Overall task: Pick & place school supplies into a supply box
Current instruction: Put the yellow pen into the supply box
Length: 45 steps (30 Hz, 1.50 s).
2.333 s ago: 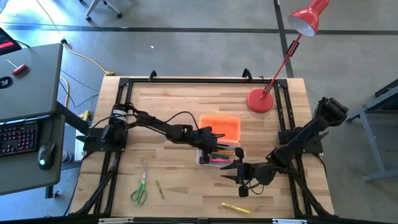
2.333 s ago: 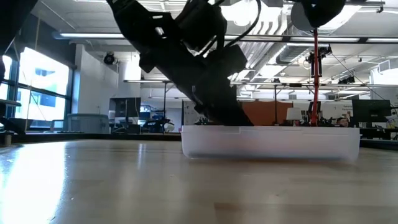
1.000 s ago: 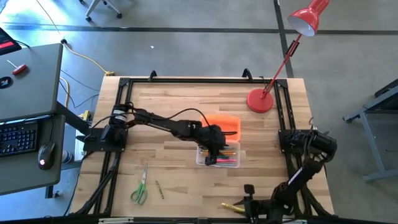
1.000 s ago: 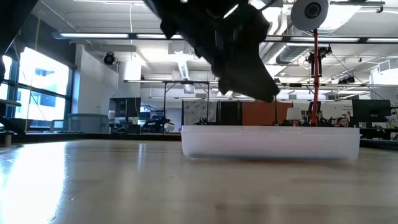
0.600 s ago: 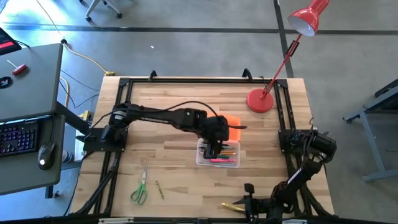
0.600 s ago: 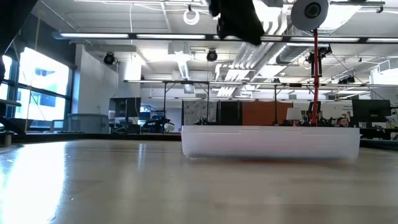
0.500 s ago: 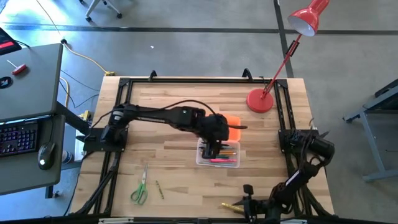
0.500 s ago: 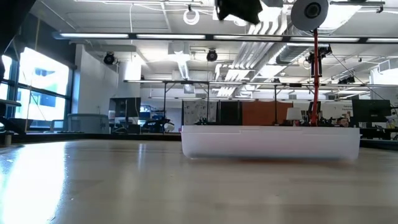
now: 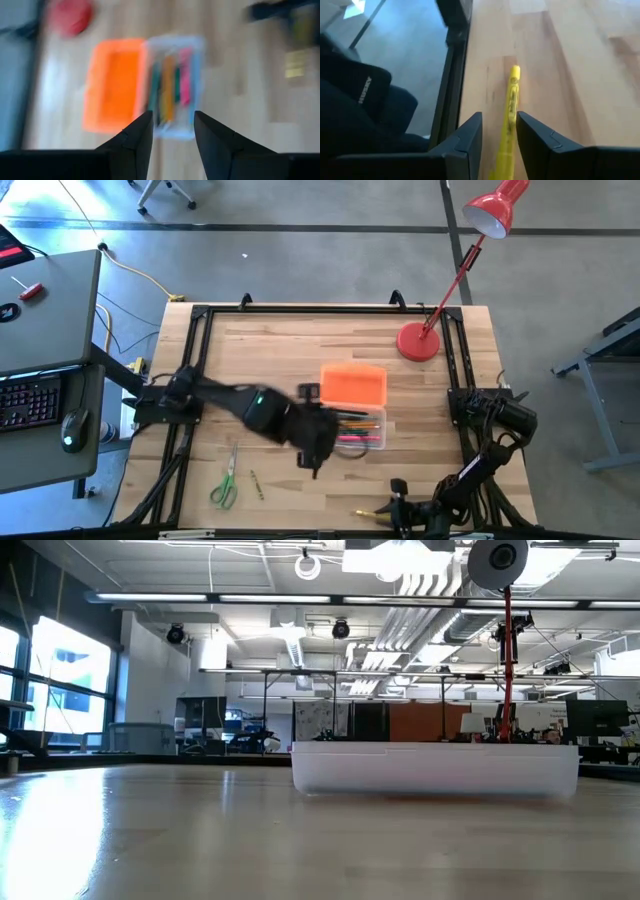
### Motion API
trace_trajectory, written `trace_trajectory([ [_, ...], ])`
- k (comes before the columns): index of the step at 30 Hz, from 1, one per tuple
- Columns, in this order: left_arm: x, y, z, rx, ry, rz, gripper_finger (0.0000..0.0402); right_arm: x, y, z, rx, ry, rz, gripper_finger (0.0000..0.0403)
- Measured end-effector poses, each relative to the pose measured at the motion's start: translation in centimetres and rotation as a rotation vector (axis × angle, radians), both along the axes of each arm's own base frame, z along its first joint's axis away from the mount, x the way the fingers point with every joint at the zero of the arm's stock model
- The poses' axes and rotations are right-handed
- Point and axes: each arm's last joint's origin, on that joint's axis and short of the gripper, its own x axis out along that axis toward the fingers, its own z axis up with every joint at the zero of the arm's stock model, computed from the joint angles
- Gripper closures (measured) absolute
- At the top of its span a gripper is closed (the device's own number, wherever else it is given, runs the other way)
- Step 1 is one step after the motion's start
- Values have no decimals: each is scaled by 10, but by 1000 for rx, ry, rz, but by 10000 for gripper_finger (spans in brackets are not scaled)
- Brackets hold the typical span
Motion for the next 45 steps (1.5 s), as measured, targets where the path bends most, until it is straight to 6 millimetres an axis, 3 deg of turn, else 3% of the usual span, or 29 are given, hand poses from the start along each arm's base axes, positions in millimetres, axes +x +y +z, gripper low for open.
trace_trajectory([
  [3,-23,-14,-4,108,6,197,227,-1,0,-2,13,43,32,304],
  [5,-29,-27,-5,127,-78,278,227,-1,1,-1,38,58,32,304],
  [11,-64,-60,12,120,-236,285,227,-2,0,-2,25,84,60,304],
  [21,-94,-95,17,150,-379,244,227,0,-7,-11,-96,127,66,304],
  [29,-111,-113,18,119,-428,219,227,2,-5,-43,-187,56,38,308],
  [35,-114,-116,19,138,-459,217,227,3,-7,-46,-325,-4,61,370],
  [37,-114,-115,20,144,-460,218,227,5,-9,-46,-323,-2,54,388],
  [40,-114,-115,20,163,-466,211,227,9,-10,-43,-341,-25,59,380],
  [45,-114,-115,20,175,-471,208,227,22,-21,-10,-532,-133,58,386],
])
